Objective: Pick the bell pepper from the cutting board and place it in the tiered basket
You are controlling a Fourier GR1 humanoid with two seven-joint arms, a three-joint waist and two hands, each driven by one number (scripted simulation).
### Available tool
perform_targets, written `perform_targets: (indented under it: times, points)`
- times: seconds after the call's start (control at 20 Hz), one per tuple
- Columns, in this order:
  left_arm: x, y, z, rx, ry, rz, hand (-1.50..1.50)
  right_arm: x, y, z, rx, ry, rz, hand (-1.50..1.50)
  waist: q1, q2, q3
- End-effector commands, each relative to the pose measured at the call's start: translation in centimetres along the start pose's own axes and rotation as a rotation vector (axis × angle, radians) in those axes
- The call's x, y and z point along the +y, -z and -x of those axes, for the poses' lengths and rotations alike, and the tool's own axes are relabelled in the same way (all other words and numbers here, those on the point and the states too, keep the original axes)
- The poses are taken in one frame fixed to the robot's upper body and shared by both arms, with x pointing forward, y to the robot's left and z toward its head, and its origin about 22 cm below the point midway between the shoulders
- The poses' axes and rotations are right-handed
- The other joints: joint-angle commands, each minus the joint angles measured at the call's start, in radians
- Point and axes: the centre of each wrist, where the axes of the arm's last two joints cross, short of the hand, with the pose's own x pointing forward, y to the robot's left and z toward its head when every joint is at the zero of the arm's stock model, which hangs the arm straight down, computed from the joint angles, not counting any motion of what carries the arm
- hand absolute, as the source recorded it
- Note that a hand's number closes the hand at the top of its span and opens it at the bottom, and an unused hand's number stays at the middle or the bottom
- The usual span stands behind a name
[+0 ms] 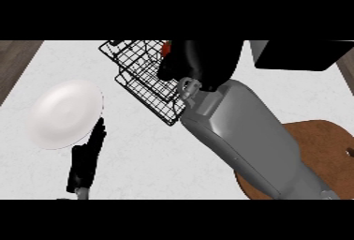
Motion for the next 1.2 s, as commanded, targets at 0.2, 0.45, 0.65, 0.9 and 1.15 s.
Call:
perform_targets:
  times: [0.2, 0.45, 0.65, 0.9, 1.15]
  points:
    - [-0.4, 0.1, -0.7, -0.007, 0.002, 0.000, 0.00, 3.6, 3.6, -1.4, 0.209, -0.021, -0.070, 1.50, 0.004, 0.005, 0.001]
    - [-0.4, -0.2, -0.4, -0.006, -0.002, 0.015, 0.00, 7.3, 4.2, 0.3, 0.272, -0.030, -0.073, 1.50, 0.019, 0.008, 0.001]
    - [-1.5, 0.2, -0.4, -0.016, -0.005, 0.000, 0.00, 7.7, 4.7, 0.4, 0.267, 0.044, -0.079, 1.50, 0.010, 0.007, 0.002]
    - [-1.5, 0.5, -0.9, -0.012, 0.007, 0.029, 0.00, 7.5, 6.4, 2.8, 0.368, 0.331, -0.123, -1.50, 0.024, 0.013, 0.004]
    - [-1.1, 0.3, -1.2, -0.039, 0.013, 0.031, 0.00, 8.4, 6.9, 3.3, 0.361, 0.503, -0.062, -1.50, 0.041, 0.012, 0.003]
